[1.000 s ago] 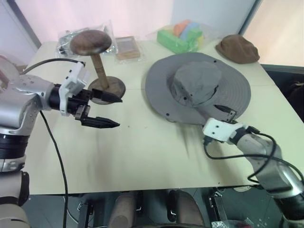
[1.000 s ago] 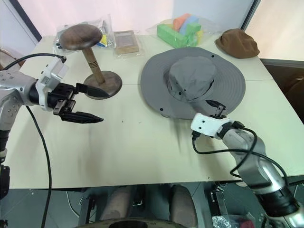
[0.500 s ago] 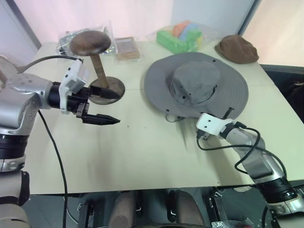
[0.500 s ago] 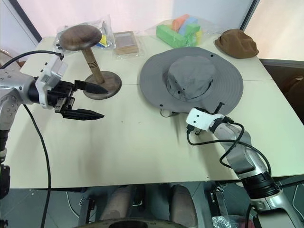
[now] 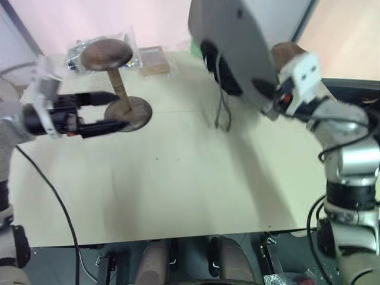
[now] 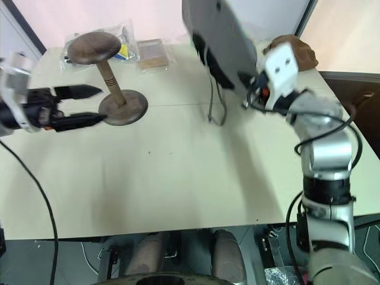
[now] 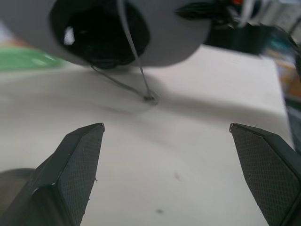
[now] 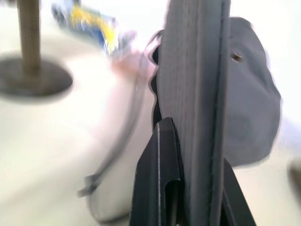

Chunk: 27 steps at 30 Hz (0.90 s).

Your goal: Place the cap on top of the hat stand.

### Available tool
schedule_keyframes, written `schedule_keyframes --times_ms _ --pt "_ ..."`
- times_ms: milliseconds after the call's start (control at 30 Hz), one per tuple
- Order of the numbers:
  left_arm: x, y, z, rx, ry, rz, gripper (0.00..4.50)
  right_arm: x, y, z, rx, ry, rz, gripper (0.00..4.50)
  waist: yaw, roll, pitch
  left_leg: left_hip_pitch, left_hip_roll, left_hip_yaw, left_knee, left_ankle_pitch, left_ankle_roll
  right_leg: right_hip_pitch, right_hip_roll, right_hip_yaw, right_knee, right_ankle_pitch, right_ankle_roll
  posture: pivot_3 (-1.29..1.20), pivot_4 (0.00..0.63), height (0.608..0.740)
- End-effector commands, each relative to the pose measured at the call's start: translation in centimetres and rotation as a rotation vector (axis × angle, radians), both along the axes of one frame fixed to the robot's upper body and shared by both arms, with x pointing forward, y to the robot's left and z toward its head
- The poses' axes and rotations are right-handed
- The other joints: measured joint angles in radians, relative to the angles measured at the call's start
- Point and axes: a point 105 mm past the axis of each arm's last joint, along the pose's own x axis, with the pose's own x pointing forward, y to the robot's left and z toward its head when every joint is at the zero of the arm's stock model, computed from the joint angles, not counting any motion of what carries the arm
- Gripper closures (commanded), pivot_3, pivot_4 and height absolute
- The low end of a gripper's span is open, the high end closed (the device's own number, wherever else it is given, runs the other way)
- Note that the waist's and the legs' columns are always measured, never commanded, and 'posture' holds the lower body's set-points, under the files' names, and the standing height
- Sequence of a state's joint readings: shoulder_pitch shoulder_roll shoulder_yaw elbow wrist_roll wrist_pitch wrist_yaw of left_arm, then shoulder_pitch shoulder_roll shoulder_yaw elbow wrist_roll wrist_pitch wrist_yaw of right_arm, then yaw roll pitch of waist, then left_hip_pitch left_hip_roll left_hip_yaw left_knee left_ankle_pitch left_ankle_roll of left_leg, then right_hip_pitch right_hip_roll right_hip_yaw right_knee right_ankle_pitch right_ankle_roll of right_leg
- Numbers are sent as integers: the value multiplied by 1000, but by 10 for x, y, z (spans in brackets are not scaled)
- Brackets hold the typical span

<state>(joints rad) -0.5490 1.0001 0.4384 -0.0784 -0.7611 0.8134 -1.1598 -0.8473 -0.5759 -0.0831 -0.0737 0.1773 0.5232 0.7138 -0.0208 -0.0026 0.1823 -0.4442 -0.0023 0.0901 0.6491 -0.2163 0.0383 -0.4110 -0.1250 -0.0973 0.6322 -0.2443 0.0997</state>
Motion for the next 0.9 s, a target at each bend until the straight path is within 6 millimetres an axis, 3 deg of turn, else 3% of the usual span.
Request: schedule_keyframes --times_ms 33,167,267,400,533,667,900 --pt "-16 24 27 -41 -72 99 0 9 32 46 -10 -139 97 4418 -6 0 0 0 0 1 0 0 0 0 0 0 0 0 0 0 150 734" --pt "-36 68 34 -21 -78 284 0 24 103 98 -86 -325 188 4418 -34 2 2 0 0 2 -3 1 -2 -3 0 1 1 0 0 0 150 734" --pt "-48 83 36 -31 -76 348 0 24 137 106 -204 -444 218 4418 -39 0 1 -2 0 4 -6 2 -3 -7 0 3 2 -1 -1 0 150 734" --pt "-67 102 26 -4 -54 448 0 10 186 91 -534 -735 259 4418 -45 -3 1 -2 -1 6 -6 0 -4 -12 -1 4 1 -1 -1 0 150 734" --pt "-78 106 23 -18 -55 485 0 -5 204 70 -761 -1018 302 4418 -46 -7 1 -3 -1 7 -7 -2 -8 -16 -2 5 2 -1 -2 0 150 734" --pt "-87 111 15 -13 -31 522 0 -21 218 34 -743 -1016 465 4418 -51 -8 0 -2 -1 8 -8 -3 -10 -16 -1 7 3 -1 -2 0 150 734" --pt "-87 114 11 -15 -13 535 0 -25 241 14 -713 -1023 473 4418 -50 -8 0 0 2 10 -12 0 -14 -14 1 9 6 -3 -5 0 150 734"
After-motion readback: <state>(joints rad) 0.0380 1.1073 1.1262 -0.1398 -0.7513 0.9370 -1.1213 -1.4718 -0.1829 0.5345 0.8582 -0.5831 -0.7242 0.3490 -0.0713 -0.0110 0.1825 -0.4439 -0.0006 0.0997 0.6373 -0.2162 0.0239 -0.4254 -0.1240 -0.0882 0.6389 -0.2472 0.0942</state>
